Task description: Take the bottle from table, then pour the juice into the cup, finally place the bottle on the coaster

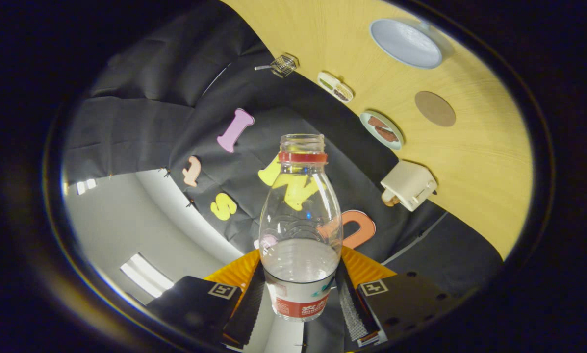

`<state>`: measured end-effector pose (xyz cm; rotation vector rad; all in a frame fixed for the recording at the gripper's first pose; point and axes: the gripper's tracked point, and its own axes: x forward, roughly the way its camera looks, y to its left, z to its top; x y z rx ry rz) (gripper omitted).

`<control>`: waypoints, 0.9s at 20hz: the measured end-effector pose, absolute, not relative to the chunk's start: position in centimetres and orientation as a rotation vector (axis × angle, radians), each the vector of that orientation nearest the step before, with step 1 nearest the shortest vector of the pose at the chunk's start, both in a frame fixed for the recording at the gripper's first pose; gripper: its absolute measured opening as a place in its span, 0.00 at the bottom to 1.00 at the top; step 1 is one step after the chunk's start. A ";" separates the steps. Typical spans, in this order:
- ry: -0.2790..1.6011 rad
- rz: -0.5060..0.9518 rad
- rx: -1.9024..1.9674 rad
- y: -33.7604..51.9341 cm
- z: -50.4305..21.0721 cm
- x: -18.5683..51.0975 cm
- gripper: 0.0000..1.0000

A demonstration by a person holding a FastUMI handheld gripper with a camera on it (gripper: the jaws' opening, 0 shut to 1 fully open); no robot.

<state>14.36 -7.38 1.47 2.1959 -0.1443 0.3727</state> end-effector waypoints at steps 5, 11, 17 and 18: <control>-0.146 0.360 2.216 -8.0 0.9 14.5 0.76; -0.142 0.339 2.220 -8.0 0.0 14.7 0.76; -0.175 0.310 2.101 -7.3 -0.3 14.3 0.76; -0.174 0.297 2.039 -6.8 -0.5 14.2 0.75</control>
